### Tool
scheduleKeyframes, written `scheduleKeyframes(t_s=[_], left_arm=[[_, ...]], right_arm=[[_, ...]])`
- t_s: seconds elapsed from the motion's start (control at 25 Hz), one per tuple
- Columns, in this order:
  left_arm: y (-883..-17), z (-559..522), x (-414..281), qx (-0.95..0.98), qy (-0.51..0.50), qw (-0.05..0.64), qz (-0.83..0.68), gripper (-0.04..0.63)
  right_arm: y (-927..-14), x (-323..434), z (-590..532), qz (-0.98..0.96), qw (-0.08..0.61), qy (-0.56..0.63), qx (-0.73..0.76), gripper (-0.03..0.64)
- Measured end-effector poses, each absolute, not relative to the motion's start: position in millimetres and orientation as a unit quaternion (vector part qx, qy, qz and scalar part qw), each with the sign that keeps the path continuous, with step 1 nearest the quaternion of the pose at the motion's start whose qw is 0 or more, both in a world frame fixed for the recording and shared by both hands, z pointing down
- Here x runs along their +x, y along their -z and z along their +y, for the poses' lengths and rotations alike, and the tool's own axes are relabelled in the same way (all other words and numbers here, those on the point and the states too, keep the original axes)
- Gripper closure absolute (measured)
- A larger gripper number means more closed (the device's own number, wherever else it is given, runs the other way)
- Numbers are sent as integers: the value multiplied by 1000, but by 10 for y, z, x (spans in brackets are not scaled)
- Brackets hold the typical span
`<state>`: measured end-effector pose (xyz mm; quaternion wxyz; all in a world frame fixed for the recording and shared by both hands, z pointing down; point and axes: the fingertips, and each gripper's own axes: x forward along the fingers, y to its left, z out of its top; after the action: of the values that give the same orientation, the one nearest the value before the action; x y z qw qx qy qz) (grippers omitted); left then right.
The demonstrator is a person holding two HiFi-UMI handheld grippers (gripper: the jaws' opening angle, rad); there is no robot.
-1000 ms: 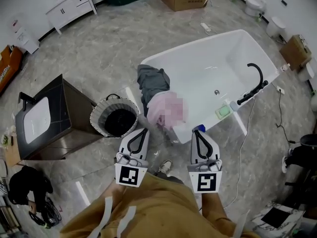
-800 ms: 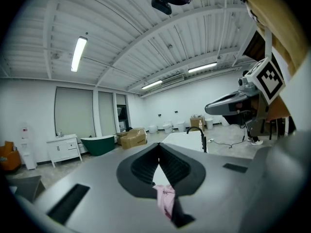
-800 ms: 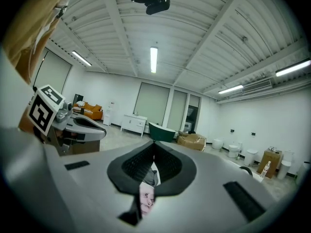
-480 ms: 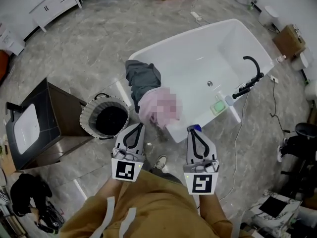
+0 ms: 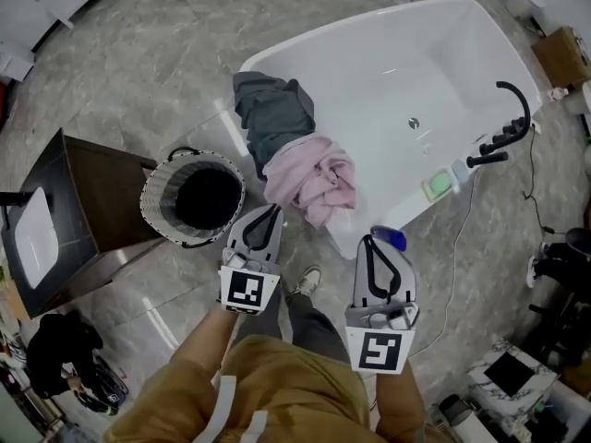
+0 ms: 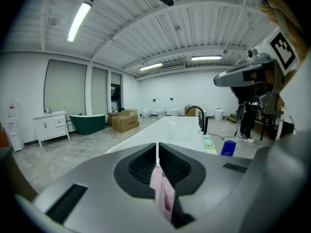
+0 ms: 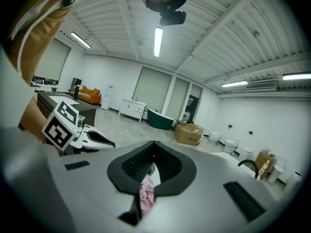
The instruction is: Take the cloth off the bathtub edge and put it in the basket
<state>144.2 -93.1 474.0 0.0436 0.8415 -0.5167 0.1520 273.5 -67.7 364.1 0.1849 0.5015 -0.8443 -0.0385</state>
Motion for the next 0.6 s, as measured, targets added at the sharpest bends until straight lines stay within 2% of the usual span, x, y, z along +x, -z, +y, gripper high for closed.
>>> scheduleKeyframes(t_s=[0.24,0.6], left_arm=[[-5802,-1272,1510,835,-200,84,-506,584],[-6767,-1636,1514,818,-254,116,-503,506]], right_arm=[[-4238,2601,-931,-840,217,42,495,611],[-4897,2509,-1094,-833,256,33,490,611]])
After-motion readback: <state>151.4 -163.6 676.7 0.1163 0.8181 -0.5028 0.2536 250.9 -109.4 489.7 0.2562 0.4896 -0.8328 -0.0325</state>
